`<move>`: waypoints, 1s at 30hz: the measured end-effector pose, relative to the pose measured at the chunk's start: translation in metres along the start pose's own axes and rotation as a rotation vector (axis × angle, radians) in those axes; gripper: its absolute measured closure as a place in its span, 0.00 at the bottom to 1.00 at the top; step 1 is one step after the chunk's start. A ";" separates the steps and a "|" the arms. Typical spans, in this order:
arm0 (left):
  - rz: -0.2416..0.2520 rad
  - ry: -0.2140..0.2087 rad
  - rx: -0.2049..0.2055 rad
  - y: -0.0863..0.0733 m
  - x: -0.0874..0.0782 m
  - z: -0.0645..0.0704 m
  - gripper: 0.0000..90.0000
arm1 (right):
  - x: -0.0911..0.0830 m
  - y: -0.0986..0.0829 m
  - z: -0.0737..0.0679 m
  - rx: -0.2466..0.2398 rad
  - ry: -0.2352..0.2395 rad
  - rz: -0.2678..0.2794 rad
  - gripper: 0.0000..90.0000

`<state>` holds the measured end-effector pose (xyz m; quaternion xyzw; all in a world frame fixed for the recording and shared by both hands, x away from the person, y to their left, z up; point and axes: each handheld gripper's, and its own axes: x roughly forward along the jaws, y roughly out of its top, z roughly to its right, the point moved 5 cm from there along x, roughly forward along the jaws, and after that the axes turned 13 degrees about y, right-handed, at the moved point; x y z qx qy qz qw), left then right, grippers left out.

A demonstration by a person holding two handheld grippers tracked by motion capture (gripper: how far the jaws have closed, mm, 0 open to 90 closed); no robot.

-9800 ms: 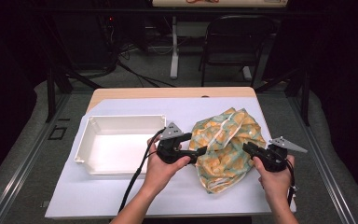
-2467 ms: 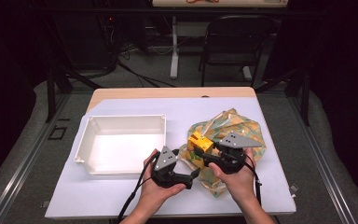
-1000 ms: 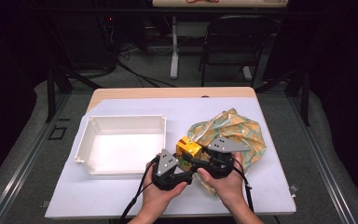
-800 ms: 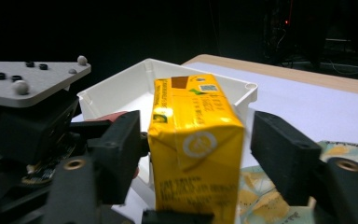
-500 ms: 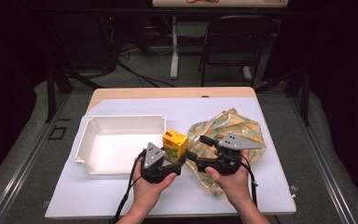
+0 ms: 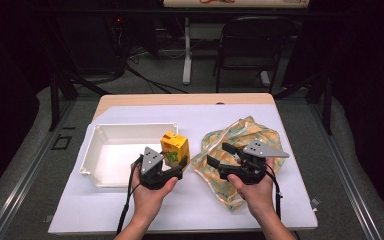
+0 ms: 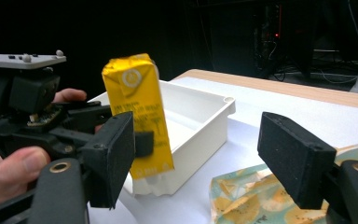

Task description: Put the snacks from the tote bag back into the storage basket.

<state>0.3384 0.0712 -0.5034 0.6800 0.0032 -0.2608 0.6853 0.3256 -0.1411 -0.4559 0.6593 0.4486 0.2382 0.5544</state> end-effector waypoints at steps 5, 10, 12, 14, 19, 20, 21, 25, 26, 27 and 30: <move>0.005 0.028 -0.016 0.002 0.001 -0.012 0.35 | -0.002 -0.001 0.003 0.002 -0.013 0.001 0.30; 0.015 0.065 -0.029 0.004 0.002 -0.024 0.35 | -0.004 -0.002 0.007 0.003 -0.023 0.000 0.30; 0.016 0.077 -0.035 0.005 0.003 -0.028 0.36 | -0.004 -0.002 0.008 0.004 -0.027 0.000 0.29; 0.017 0.093 -0.031 0.004 0.004 -0.034 0.36 | -0.004 -0.003 0.010 0.006 -0.032 -0.001 0.29; 0.023 0.140 -0.043 0.001 0.010 -0.046 0.36 | -0.004 -0.005 0.012 0.011 -0.038 -0.009 0.28; 0.023 0.151 -0.047 0.001 0.012 -0.051 0.36 | -0.004 -0.005 0.012 0.013 -0.040 -0.008 0.28; 0.026 0.153 -0.056 0.000 0.013 -0.054 0.36 | -0.005 -0.006 0.013 0.009 -0.039 -0.018 0.28; 0.019 0.164 -0.078 -0.002 0.020 -0.065 0.36 | -0.005 -0.006 0.016 0.014 -0.045 -0.014 0.28; 0.021 0.165 -0.086 -0.003 0.022 -0.067 0.36 | -0.005 -0.006 0.016 0.016 -0.048 -0.011 0.28; 0.019 0.172 -0.090 -0.004 0.024 -0.069 0.36 | -0.005 -0.006 0.017 0.018 -0.049 -0.013 0.28; 0.008 0.188 -0.106 -0.006 0.031 -0.075 0.36 | -0.005 -0.007 0.017 0.019 -0.048 -0.018 0.28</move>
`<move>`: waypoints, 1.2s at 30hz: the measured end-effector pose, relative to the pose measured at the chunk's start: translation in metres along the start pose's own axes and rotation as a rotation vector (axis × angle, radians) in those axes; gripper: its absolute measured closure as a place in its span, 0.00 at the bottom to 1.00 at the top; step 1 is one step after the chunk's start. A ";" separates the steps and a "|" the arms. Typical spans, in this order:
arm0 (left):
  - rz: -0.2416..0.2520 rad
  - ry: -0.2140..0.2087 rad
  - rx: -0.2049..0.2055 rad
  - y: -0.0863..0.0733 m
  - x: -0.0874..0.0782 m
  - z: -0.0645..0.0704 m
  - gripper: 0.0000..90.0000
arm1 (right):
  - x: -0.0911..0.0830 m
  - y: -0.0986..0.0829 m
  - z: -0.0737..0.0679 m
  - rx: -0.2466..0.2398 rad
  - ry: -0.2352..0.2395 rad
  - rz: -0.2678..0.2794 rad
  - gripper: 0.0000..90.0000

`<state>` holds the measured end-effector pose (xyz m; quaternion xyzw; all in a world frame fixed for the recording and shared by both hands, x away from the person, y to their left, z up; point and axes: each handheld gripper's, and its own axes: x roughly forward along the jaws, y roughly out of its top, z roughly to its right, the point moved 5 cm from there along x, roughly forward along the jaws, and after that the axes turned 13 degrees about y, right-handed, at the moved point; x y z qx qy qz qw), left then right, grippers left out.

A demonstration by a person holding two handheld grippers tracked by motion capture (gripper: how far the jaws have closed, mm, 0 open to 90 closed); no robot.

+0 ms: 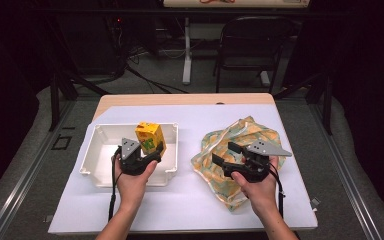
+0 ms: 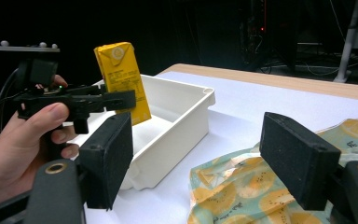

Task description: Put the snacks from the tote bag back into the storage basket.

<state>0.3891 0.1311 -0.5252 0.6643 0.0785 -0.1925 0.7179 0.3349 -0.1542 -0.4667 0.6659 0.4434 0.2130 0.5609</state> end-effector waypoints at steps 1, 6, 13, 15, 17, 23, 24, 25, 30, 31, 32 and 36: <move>0.005 0.006 0.001 0.000 0.003 -0.001 0.36 | 0.000 0.000 0.000 -0.002 0.000 0.000 0.28; 0.013 0.043 -0.009 -0.001 0.018 -0.006 0.36 | 0.001 -0.001 0.002 0.002 -0.005 -0.003 0.28; -0.009 0.090 -0.023 -0.005 0.038 -0.014 0.36 | -0.001 -0.003 0.008 0.016 -0.019 0.000 0.29; -0.011 0.099 -0.024 -0.006 0.041 -0.015 0.36 | -0.001 -0.003 0.009 0.018 -0.022 0.002 0.29; -0.014 0.107 -0.035 -0.006 0.046 -0.017 0.36 | -0.001 -0.004 0.010 0.017 -0.022 -0.001 0.29; -0.005 0.132 -0.041 -0.003 0.053 -0.020 0.35 | -0.002 -0.004 0.011 0.021 -0.025 0.001 0.29; -0.002 0.139 -0.036 -0.004 0.055 -0.021 0.35 | -0.002 -0.004 0.012 0.025 -0.026 0.005 0.29; -0.004 0.147 -0.038 -0.005 0.057 -0.022 0.35 | -0.001 -0.005 0.012 0.025 -0.027 0.006 0.29; -0.034 0.183 -0.061 -0.010 0.066 -0.027 0.35 | -0.001 -0.006 0.015 0.031 -0.033 0.000 0.29; -0.038 0.187 -0.064 -0.010 0.068 -0.027 0.35 | -0.001 -0.007 0.015 0.032 -0.033 0.001 0.29; -0.038 0.189 -0.065 -0.011 0.069 -0.028 0.35 | -0.001 -0.007 0.016 0.031 -0.035 -0.002 0.29; -0.035 0.196 -0.068 -0.012 0.073 -0.029 0.35 | -0.001 -0.008 0.018 0.035 -0.038 -0.003 0.30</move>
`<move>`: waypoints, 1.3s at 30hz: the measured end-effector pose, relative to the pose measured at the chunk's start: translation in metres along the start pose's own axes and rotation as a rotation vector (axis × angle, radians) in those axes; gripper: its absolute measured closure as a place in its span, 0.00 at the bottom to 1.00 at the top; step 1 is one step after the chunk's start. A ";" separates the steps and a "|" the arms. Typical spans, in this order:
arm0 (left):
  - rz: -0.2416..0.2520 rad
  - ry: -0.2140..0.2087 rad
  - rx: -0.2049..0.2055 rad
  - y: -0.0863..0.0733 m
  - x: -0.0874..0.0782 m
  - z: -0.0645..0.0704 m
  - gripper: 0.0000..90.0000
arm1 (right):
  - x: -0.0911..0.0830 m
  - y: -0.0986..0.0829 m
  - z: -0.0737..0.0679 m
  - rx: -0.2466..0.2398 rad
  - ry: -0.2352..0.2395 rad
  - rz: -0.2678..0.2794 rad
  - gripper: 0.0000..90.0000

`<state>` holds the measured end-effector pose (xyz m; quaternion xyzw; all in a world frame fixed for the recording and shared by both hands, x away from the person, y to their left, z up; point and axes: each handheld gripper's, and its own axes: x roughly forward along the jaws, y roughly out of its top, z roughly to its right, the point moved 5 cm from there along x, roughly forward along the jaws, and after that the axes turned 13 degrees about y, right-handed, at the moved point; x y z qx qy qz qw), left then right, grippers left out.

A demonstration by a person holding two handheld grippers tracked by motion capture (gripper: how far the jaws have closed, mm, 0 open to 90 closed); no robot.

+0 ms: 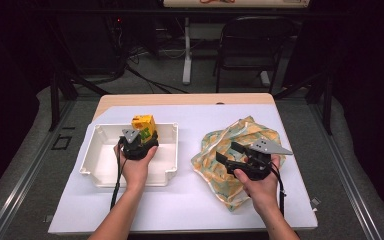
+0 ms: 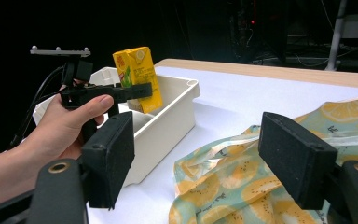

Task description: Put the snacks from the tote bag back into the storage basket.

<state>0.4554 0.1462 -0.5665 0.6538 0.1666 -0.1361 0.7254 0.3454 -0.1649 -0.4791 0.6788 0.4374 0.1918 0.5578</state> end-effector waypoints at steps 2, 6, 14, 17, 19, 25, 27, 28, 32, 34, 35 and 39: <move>-0.014 0.007 -0.006 -0.002 0.004 -0.001 0.35 | 0.001 -0.001 0.001 0.002 0.000 -0.001 0.30; -0.039 0.023 0.000 -0.008 0.012 -0.004 0.35 | 0.002 -0.002 0.001 0.006 -0.002 -0.001 0.30; -0.059 0.044 0.017 -0.011 0.016 -0.007 0.35 | 0.004 -0.006 0.004 0.012 -0.006 -0.008 0.31; -0.071 0.059 0.038 -0.012 0.016 -0.006 0.34 | 0.005 -0.007 0.004 0.009 -0.010 -0.014 0.31; -0.075 0.064 0.057 -0.013 0.016 -0.004 0.34 | 0.005 -0.007 0.004 0.007 -0.008 -0.021 0.31; -0.115 0.060 0.114 -0.015 0.016 0.000 0.31 | 0.005 -0.009 0.006 0.007 -0.014 -0.028 0.31; -0.134 0.051 0.099 -0.015 0.015 0.000 0.29 | 0.005 -0.009 0.006 0.011 -0.014 -0.026 0.31; -0.141 0.046 0.089 -0.015 0.015 0.000 0.29 | 0.005 -0.009 0.007 0.012 -0.014 -0.026 0.31; -0.158 0.033 0.082 -0.014 0.013 0.000 0.25 | 0.006 -0.011 0.008 0.012 -0.019 -0.026 0.31; -0.164 0.027 0.074 -0.014 0.012 -0.001 0.25 | 0.006 -0.011 0.009 0.012 -0.019 -0.025 0.31; -0.167 0.023 0.071 -0.014 0.011 -0.001 0.24 | 0.006 -0.011 0.009 0.010 -0.021 -0.030 0.31; -0.181 -0.001 0.077 -0.012 0.003 -0.003 0.21 | 0.005 -0.011 0.010 0.016 -0.023 -0.024 0.31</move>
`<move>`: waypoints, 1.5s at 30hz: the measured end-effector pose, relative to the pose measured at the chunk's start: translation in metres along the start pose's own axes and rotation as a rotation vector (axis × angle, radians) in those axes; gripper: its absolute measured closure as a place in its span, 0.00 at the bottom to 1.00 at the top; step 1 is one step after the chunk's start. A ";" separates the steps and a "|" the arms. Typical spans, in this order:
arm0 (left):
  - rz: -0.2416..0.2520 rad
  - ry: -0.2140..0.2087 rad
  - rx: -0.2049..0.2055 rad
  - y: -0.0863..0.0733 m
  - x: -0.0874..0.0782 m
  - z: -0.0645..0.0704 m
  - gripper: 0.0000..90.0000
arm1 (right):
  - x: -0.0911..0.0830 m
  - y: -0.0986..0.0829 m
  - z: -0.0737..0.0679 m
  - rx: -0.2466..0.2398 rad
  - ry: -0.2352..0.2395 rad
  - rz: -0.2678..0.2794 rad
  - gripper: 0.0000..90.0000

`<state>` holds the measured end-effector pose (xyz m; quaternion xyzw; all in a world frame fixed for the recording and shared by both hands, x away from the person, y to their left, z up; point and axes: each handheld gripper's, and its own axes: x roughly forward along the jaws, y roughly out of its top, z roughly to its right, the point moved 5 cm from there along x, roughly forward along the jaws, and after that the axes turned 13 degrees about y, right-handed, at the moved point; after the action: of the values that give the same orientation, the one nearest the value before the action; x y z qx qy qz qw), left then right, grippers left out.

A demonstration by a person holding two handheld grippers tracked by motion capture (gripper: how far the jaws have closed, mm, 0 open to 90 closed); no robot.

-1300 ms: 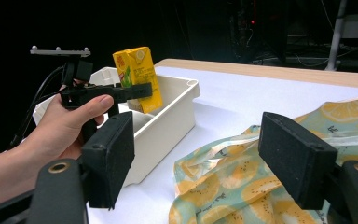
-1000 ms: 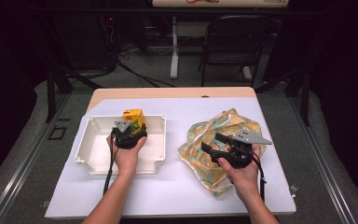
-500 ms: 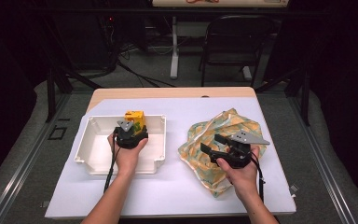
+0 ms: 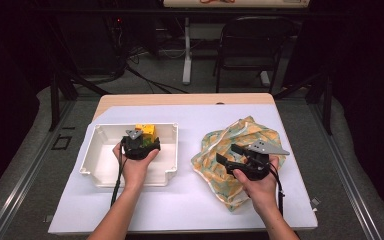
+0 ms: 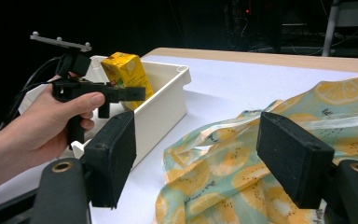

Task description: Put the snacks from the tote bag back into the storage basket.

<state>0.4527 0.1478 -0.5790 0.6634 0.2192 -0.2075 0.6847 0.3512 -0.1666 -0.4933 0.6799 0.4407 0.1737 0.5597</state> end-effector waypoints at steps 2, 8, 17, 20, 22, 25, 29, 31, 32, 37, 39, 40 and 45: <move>0.006 -0.004 0.016 -0.001 -0.006 -0.002 0.21 | -0.001 0.000 0.001 -0.004 -0.004 -0.003 0.31; -0.017 -0.020 0.037 -0.006 -0.026 -0.010 0.20 | -0.003 0.001 0.003 -0.002 -0.006 -0.004 0.31; -0.052 -0.086 0.050 -0.013 -0.038 -0.013 0.76 | -0.003 0.001 0.002 -0.008 -0.007 -0.005 0.31; -0.067 -0.114 0.031 -0.014 -0.032 -0.013 0.93 | -0.002 0.001 0.001 -0.008 -0.003 -0.005 0.31; -0.095 -0.115 0.016 -0.015 -0.027 -0.014 0.97 | -0.001 0.001 0.001 -0.006 -0.006 -0.002 0.31; -0.146 -0.136 -0.006 -0.016 -0.023 -0.014 1.00 | -0.001 0.000 0.002 -0.003 -0.007 -0.002 0.31; -0.167 -0.156 -0.010 -0.015 -0.021 -0.012 1.00 | 0.000 0.000 0.004 -0.005 -0.004 -0.004 0.32; -0.163 -0.149 -0.009 -0.011 -0.021 -0.011 1.00 | 0.000 -0.001 0.004 -0.006 -0.008 -0.012 0.32; -0.161 -0.145 0.002 -0.009 -0.022 -0.011 1.00 | 0.000 -0.001 0.003 -0.006 -0.007 -0.012 0.32; -0.175 -0.139 0.035 -0.006 -0.016 -0.006 1.00 | -0.001 -0.001 0.004 -0.005 -0.013 -0.012 0.32; -0.184 -0.134 0.031 -0.006 -0.014 -0.006 1.00 | 0.000 -0.001 0.004 0.001 -0.011 -0.005 0.32; -0.183 -0.129 0.027 -0.007 -0.012 -0.007 1.00 | 0.000 -0.001 0.004 0.001 -0.011 -0.006 0.32; -0.196 -0.100 0.008 -0.008 -0.007 -0.011 1.00 | -0.001 -0.001 0.005 0.000 -0.011 -0.006 0.32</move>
<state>0.4420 0.1583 -0.5819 0.6303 0.2478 -0.3073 0.6685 0.3539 -0.1702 -0.4959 0.6795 0.4398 0.1684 0.5626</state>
